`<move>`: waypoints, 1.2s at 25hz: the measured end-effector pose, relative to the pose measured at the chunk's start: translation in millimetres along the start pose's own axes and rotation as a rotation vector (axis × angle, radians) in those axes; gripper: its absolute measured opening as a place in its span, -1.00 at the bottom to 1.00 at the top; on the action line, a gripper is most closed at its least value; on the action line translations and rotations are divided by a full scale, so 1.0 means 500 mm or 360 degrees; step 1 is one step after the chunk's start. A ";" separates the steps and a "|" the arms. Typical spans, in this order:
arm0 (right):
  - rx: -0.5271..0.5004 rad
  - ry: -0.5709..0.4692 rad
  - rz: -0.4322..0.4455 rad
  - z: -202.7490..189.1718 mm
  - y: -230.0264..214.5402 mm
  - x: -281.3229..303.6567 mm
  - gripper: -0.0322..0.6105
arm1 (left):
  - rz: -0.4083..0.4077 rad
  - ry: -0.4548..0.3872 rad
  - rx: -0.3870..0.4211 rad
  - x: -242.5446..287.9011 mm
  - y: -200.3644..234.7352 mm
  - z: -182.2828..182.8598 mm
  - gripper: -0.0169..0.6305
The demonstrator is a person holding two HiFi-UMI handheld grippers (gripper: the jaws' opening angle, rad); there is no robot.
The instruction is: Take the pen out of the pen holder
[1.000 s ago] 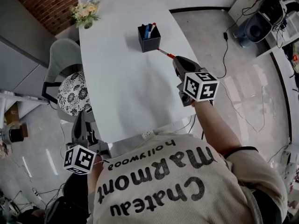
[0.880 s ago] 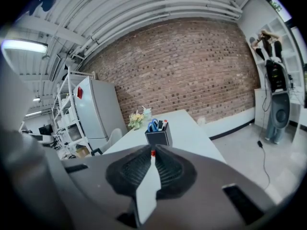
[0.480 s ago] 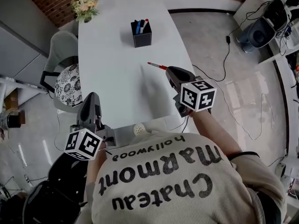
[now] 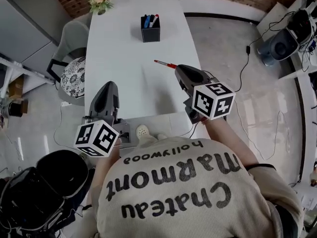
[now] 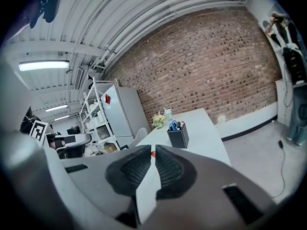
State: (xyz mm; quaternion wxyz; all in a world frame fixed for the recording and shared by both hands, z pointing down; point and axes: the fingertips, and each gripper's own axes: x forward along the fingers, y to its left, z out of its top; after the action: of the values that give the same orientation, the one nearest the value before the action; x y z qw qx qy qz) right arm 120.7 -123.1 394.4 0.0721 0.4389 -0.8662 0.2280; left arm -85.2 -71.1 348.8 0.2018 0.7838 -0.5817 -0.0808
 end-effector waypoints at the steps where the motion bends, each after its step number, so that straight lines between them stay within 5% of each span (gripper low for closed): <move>1: 0.0002 -0.0016 0.0008 0.005 0.003 -0.009 -0.81 | 0.0005 -0.0005 0.0007 -0.005 -0.009 -0.002 -0.94; 13: -0.0054 -0.0167 0.0099 0.034 0.050 -0.090 -0.80 | 0.0071 -0.0065 0.0082 -0.065 -0.068 -0.012 -0.94; 30: -0.0154 -0.0093 0.0147 -0.007 0.069 -0.112 -0.80 | 0.0118 -0.0037 0.0081 -0.114 -0.096 -0.052 -0.94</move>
State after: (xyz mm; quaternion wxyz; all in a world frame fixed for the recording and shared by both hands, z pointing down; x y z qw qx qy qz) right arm 126.8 -62.8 368.0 0.0571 0.4010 -0.8972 0.1760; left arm -51.4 -0.1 346.3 0.1778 0.7656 -0.6145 -0.0677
